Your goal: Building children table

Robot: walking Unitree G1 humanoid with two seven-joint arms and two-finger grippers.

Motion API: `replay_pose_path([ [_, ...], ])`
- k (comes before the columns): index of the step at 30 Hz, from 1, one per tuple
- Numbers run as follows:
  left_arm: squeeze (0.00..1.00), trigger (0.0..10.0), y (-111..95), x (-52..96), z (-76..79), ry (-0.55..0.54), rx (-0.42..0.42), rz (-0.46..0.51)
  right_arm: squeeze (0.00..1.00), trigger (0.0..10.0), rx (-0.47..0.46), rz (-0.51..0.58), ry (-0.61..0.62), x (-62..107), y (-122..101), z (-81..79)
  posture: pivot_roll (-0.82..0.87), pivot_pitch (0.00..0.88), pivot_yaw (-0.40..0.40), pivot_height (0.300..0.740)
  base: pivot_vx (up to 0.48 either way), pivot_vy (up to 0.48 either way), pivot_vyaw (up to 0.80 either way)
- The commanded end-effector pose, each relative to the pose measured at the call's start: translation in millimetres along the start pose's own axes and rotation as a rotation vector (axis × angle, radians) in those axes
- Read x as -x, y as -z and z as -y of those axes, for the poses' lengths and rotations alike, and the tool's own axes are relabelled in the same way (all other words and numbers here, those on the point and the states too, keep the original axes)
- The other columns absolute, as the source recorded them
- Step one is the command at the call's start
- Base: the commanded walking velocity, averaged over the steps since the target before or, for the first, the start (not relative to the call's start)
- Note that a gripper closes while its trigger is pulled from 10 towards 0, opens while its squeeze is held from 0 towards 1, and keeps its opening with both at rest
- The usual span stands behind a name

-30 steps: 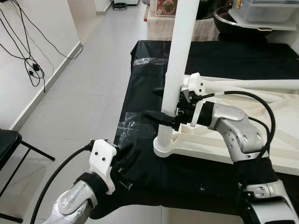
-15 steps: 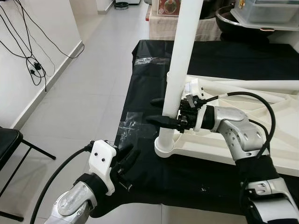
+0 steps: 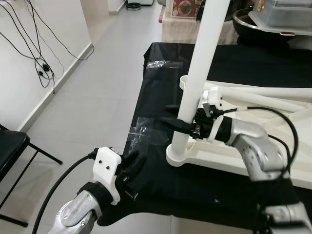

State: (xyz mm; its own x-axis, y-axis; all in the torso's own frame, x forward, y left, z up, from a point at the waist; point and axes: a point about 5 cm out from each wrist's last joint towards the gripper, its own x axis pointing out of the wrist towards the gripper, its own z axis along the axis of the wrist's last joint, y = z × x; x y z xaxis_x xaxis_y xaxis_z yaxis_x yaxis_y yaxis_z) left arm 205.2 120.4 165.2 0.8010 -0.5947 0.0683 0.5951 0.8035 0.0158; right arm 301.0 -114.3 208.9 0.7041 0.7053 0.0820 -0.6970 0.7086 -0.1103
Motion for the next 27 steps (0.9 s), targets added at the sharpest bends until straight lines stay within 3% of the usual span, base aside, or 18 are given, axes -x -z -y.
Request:
replay_pose_path([
  [1,0.00,10.0,1,2.2,0.5,0.000,0.005,-0.011,0.00,0.0,0.040,-0.233,0.321,19.5,39,9.0,0.04,0.150,-0.030,0.740,0.000,0.000,0.00],
  [2,0.00,10.0,1,2.1,-0.5,0.000,0.006,-0.011,0.00,0.0,0.064,-0.265,0.430,29.7,43,-3.9,0.03,0.152,-0.022,0.740,0.000,0.000,0.00],
  [3,0.00,10.0,1,2.1,-0.5,0.000,0.006,-0.011,0.00,0.0,0.064,-0.265,0.430,29.7,43,-3.9,0.03,0.152,-0.022,0.740,0.000,0.000,0.00],
  [5,0.00,10.0,2,1.2,-0.2,0.005,0.010,-0.011,0.00,0.0,0.069,-0.280,0.470,36.9,42,-19.9,0.01,0.145,-0.018,0.740,0.000,0.000,0.00],
  [10,0.00,10.0,2,-1.1,1.8,0.015,0.012,-0.009,0.00,0.0,0.056,-0.252,0.441,26.1,36,-19.2,0.01,0.148,-0.020,0.740,0.000,0.000,0.00],
  [11,0.00,10.0,3,-0.5,1.2,0.013,0.012,-0.010,0.00,3.5,0.060,-0.231,0.423,21.5,32,-18.7,0.01,0.147,-0.019,0.740,0.000,0.000,0.00],
  [13,0.00,10.0,3,0.1,0.4,0.010,0.012,-0.011,0.00,3.5,0.063,-0.216,0.417,19.0,28,-19.4,0.01,0.150,-0.016,0.740,0.000,0.000,0.00],
  [14,0.00,10.0,3,1.0,-0.4,0.008,0.011,-0.014,0.00,10.0,0.041,-0.176,0.402,15.5,23,-20.1,0.02,0.154,-0.012,0.740,0.000,0.000,0.00],
  [15,0.00,10.0,3,1.5,-0.9,0.006,0.011,-0.015,1.00,10.0,0.025,-0.149,0.395,13.5,19,-20.6,0.02,0.154,-0.012,0.740,0.000,0.000,0.00],
  [20,0.00,10.0,3,2.7,-1.0,0.007,0.010,-0.021,1.00,10.0,-0.005,-0.082,0.345,8.5,6,-29.1,0.02,0.155,-0.003,0.740,0.000,0.000,0.00],
  [21,0.00,10.0,3,2.8,0.1,0.012,0.012,-0.024,1.00,10.0,-0.034,-0.015,0.238,4.7,-6,-32.2,0.02,0.157,-0.002,0.740,0.000,0.000,0.00],
  [22,0.00,10.0,3,2.8,0.1,0.012,0.012,-0.024,1.00,10.0,-0.034,-0.015,0.238,4.7,-6,-32.2,0.02,0.157,-0.002,0.740,0.000,0.000,0.00],
  [25,0.00,10.0,4,2.7,2.1,0.019,0.014,-0.026,1.00,10.0,-0.017,0.045,-0.005,-0.4,-22,-25.6,0.03,0.160,-0.002,0.740,0.000,0.000,0.00],
  [27,0.00,10.0,4,2.9,2.3,0.020,0.014,-0.028,1.00,10.0,0.005,0.045,-0.047,-1.1,-25,-22.9,0.03,0.160,-0.002,0.740,0.000,0.000,0.00],
])
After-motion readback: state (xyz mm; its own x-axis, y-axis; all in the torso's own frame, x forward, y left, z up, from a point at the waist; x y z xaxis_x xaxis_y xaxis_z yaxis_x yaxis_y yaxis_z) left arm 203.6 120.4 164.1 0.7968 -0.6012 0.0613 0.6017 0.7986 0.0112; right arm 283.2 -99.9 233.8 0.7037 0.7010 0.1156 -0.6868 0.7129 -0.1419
